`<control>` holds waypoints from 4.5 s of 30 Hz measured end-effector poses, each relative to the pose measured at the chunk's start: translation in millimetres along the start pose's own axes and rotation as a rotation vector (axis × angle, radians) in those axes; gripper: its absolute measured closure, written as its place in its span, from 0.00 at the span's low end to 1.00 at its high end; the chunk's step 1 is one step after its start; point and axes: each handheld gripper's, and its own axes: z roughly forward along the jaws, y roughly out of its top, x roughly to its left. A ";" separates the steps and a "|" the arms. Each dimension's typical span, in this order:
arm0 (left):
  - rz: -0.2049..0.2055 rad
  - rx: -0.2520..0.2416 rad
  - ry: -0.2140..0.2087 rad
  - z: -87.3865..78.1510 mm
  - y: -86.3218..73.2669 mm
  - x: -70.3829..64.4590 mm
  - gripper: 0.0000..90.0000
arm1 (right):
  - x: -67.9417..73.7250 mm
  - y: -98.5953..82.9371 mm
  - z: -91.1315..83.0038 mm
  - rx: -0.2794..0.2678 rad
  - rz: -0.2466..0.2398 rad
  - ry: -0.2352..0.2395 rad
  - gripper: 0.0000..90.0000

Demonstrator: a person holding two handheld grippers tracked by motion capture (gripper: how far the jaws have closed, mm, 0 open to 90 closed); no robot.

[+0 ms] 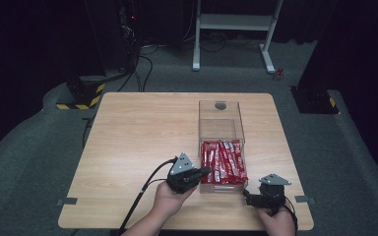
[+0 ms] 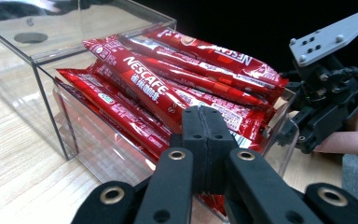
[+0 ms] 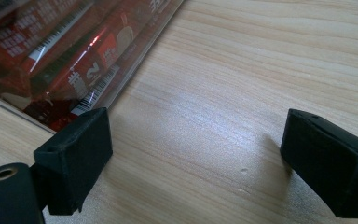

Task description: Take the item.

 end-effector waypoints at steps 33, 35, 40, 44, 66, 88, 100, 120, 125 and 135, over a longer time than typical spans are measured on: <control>0.010 -0.103 -0.025 -48.5 9.1 25.3 1.00 | 0.0 0.0 0.0 0.000 0.000 0.000 0.10; 0.015 -0.105 -0.016 -50.8 10.2 26.7 1.00 | 0.0 0.0 0.0 0.000 0.001 0.000 0.10; 0.015 -0.113 -0.002 -56.5 11.5 31.7 1.00 | -0.1 0.0 0.0 0.000 0.001 0.001 0.10; 0.020 -0.112 0.011 -60.3 12.7 35.0 1.00 | 0.0 0.0 -0.1 0.000 0.001 0.001 0.10; -0.014 -0.142 0.133 -84.1 10.6 68.5 1.00 | 0.3 -0.1 -0.2 0.000 -0.002 0.002 0.10; -0.026 -0.141 0.283 -106.0 2.7 100.2 1.00 | 0.4 -0.1 -0.3 0.001 0.000 0.003 0.10; -0.064 -0.143 0.335 -117.3 -4.7 117.2 1.00 | 0.4 -0.1 -0.2 0.000 0.000 0.003 0.10; -0.116 -0.069 0.377 -101.5 -25.2 141.9 1.00 | 0.3 -0.2 -0.2 0.000 -0.002 0.003 0.10; -0.122 -0.040 0.366 -91.7 -29.1 145.8 1.00 | 0.3 -0.2 -0.2 0.000 -0.001 0.003 0.10; -0.159 0.014 0.358 -74.1 -40.3 157.3 1.00 | 0.9 -0.4 -0.6 0.002 0.004 0.004 0.10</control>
